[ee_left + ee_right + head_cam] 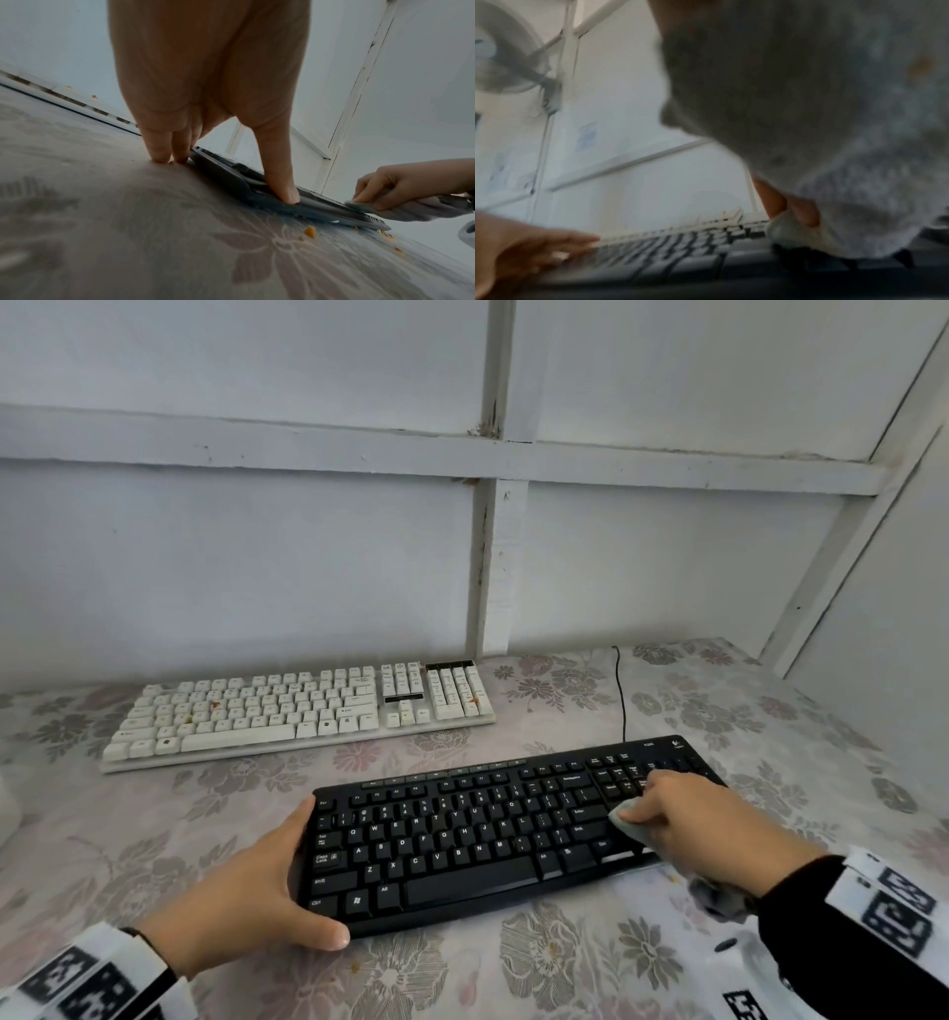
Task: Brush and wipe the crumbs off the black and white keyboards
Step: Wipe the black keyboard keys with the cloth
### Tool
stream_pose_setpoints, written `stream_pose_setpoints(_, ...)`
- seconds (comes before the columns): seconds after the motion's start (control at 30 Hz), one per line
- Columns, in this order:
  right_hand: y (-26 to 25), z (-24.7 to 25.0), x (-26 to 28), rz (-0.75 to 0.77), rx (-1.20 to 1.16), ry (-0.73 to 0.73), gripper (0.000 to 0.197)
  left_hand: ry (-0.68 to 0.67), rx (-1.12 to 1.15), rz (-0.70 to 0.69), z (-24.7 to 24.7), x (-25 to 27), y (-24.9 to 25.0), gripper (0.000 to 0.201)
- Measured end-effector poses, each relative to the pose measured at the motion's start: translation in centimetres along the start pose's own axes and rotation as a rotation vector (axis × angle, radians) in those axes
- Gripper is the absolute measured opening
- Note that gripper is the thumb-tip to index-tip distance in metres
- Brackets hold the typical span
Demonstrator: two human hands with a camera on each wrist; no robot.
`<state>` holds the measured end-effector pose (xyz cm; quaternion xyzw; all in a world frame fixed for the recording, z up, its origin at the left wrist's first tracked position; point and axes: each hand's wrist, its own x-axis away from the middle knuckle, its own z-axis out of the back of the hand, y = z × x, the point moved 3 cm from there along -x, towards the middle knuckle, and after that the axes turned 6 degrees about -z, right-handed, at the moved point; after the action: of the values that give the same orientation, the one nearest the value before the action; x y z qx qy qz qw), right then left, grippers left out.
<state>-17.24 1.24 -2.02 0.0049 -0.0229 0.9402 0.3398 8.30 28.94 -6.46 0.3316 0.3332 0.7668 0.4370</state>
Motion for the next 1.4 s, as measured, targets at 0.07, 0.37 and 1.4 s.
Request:
stream_pose_setpoints(0.07, 0.2, -0.3, 0.1, 0.050, -0.030, 0.001, 0.033, -0.004, 0.007, -0.003, 0.0, 0.0, -0.1, 0.117)
stream_pose_setpoints(0.37, 3.9, -2.2, 0.1, -0.055, -0.117, 0.027, 0.076, 0.018, 0.000, -0.012, 0.0, 0.1, 0.3, 0.105)
stream_pose_setpoints(1.4, 10.0, -1.4, -0.3, -0.405, 0.002, 0.067, 0.028, 0.027, 0.004, -0.016, 0.0, 0.1, 0.4, 0.105)
